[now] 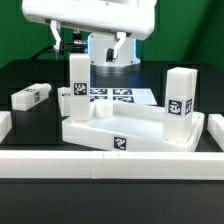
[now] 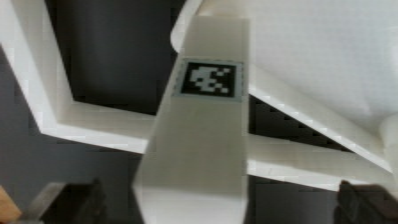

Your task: Assemble desk

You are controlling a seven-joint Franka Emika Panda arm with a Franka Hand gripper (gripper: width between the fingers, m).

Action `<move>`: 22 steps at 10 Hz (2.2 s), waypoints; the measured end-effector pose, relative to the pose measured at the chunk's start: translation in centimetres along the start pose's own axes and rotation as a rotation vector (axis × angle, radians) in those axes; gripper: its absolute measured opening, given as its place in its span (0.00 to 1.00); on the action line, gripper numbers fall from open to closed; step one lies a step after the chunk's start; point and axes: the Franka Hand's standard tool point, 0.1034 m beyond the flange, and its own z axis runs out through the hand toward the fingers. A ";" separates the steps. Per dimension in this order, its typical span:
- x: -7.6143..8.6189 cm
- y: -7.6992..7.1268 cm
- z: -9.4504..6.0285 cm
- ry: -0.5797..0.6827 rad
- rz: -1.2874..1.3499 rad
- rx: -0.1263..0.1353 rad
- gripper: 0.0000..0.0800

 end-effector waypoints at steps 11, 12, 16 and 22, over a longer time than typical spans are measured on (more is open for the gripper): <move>0.3 -0.2 0.0 -0.356 0.004 0.150 0.81; 0.9 -0.1 0.3 -0.410 -0.004 0.163 0.81; 0.6 0.5 1.6 -0.402 -0.013 0.150 0.81; 0.5 0.2 1.8 -0.406 -0.019 0.152 0.36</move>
Offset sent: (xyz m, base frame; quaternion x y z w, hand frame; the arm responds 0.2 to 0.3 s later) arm 0.0000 0.0000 0.0000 0.0000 0.0000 0.0000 1.0000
